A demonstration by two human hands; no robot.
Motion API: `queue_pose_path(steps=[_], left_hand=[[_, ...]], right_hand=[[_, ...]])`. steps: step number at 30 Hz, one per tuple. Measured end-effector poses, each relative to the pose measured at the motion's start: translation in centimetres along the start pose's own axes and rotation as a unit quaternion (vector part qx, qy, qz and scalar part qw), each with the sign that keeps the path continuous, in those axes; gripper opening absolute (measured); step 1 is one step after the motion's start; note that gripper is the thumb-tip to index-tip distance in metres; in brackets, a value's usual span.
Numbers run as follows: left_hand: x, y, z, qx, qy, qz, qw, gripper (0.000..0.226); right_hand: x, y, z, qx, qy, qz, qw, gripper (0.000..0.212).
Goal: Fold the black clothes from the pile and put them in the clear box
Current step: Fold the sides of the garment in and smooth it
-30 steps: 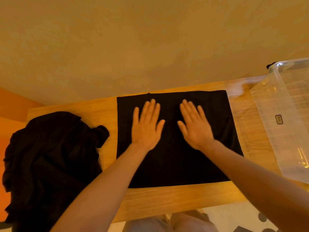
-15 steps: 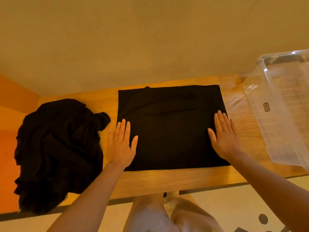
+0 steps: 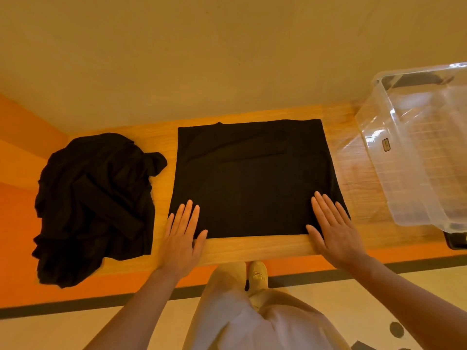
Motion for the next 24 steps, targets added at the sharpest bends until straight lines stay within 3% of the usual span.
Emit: queue_pose_path(steps=[9,14,19,22,24], left_hand=[[1.1,-4.3,0.3,0.019,0.022,0.022,0.999,0.076],[1.7,-5.9,0.0,0.010,0.039,0.033,0.999,0.074],[1.9,-7.4,-0.8,-0.059,0.053,0.113,0.990,0.046],[2.0,-8.1,-1.5,-0.081,0.042,0.142,0.986,0.053],[2.0,-8.7,-2.3,-0.111,0.036,0.174,0.978,0.030]], right_hand=[[-1.5,-4.3,0.3,0.003,-0.016,-0.060,0.998,0.087],[-1.5,-5.9,-0.2,-0.051,0.007,-0.101,0.994,0.063],[-1.9,-7.1,-1.0,-0.085,0.034,-0.153,0.984,0.042],[-1.9,-7.4,-1.9,-0.085,0.061,-0.169,0.980,0.048],[-2.0,-7.4,-2.6,-0.080,0.097,-0.163,0.979,0.054]])
Point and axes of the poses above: each hand's wrist, its own y-axis towards the middle knuckle, its own z-axis out of the palm, x = y × z, the point moved 8 cm from there along y, towards the middle knuckle, and after that the axes turned 8 degrees about -z, right-handed, at the moved point
